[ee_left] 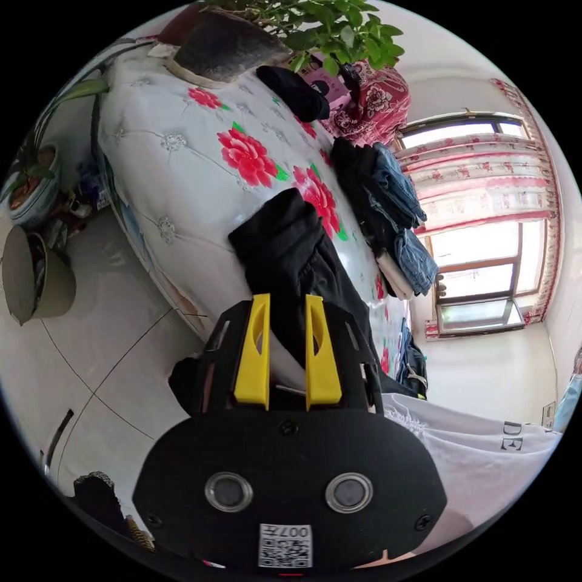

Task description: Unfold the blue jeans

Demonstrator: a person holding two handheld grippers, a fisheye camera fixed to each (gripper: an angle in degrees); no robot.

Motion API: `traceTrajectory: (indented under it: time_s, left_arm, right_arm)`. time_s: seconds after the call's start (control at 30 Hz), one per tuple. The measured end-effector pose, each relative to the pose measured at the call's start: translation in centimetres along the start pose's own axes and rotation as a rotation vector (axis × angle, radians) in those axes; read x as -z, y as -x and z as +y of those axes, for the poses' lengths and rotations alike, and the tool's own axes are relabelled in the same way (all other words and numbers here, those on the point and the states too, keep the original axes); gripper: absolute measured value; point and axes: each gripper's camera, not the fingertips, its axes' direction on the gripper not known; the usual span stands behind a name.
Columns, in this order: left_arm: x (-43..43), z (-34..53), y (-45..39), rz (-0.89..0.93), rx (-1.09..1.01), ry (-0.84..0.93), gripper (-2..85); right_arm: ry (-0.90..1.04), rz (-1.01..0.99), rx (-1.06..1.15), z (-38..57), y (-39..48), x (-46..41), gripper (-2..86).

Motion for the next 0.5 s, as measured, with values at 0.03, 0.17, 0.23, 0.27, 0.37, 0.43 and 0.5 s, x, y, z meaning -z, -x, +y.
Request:
traceTrajectory:
  time_s: [0.03,0.17,0.23,0.27,0.37,0.43,0.5]
  left_arm:
    - [0.5,0.2,-0.1,-0.007,-0.003,-0.023,8.8]
    - [1.3,1.1,0.6,0.025,0.011,-0.116,11.3]
    - [-0.1,1.4,0.9,0.058,0.027,-0.101,12.5]
    - [-1.1,1.5,0.8,0.068,0.022,-0.097,13.0]
    - [-3.6,1.9,0.2,0.051,0.018,-0.094,13.0]
    - [-4.4,2.2,0.0,0.071,0.024,-0.111,12.3]
    - [-5.5,2.7,-0.5,0.059,0.027,-0.11,11.0]
  right_arm:
    - [0.007,0.009,0.103,0.1,2.6,-0.3,0.5]
    - [0.153,-0.06,0.755,6.6,18.1,-5.3,1.6]
    - [0.281,-0.135,0.917,11.0,21.9,-9.3,2.3]
    - [0.381,-0.172,0.979,13.9,23.6,-12.4,2.7]
    - [0.719,-0.217,0.994,19.8,25.1,-20.4,3.4]
    - [0.776,-0.255,0.967,21.2,25.2,-22.5,3.6]
    - [0.736,-0.27,0.964,20.9,25.2,-23.1,4.0]
